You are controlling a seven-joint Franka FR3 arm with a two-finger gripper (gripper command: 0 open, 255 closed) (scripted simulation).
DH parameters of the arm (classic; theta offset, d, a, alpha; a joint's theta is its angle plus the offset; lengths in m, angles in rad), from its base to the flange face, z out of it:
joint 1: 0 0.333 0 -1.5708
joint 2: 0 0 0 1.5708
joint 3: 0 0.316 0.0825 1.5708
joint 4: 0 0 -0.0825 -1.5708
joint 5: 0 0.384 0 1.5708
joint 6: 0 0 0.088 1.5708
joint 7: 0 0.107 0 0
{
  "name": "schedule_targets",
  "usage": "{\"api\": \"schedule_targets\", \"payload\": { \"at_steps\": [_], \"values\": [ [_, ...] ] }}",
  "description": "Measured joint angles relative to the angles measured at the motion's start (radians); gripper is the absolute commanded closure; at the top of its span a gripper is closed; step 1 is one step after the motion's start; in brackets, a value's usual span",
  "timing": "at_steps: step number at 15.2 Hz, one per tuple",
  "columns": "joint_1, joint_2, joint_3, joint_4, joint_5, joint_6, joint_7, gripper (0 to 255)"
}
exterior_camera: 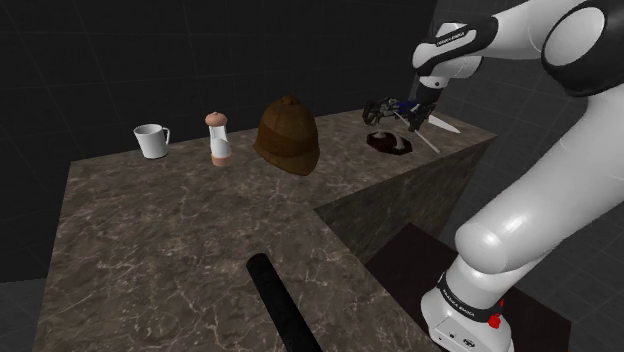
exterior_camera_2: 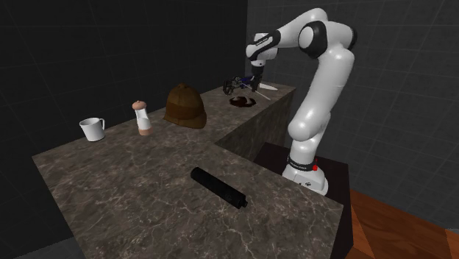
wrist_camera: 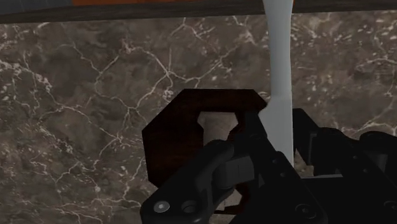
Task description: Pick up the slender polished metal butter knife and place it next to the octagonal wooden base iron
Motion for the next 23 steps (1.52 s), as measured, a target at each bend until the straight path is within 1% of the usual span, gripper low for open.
{"api": "schedule_targets", "payload": {
  "at_steps": [3,6,9,11,12,13,15,16,17,20,23],
  "values": [
    [-0.019,0.092,-0.042,0.113,0.047,-0.028,-0.084,255],
    [-0.044,0.208,-0.072,0.226,0.11,-0.04,-0.163,255],
    [-0.086,0.329,-0.091,0.374,0.18,-0.084,-0.239,255],
    [-0.123,0.403,-0.098,0.467,0.221,-0.115,-0.286,255],
    [-0.149,0.457,-0.099,0.54,0.248,-0.142,-0.31,255],
    [-0.167,0.492,-0.098,0.584,0.266,-0.156,-0.324,255],
    [-0.215,0.581,-0.093,0.698,0.307,-0.192,-0.356,255],
    [-0.253,0.641,-0.088,0.79,0.332,-0.228,-0.374,255],
    [-0.27,0.669,-0.085,0.829,0.343,-0.242,-0.38,255],
    [-0.282,0.697,-0.08,0.832,0.356,-0.22,-0.393,255],
    [-0.282,0.709,-0.076,0.815,0.362,-0.192,-0.397,255]
  ]
}}
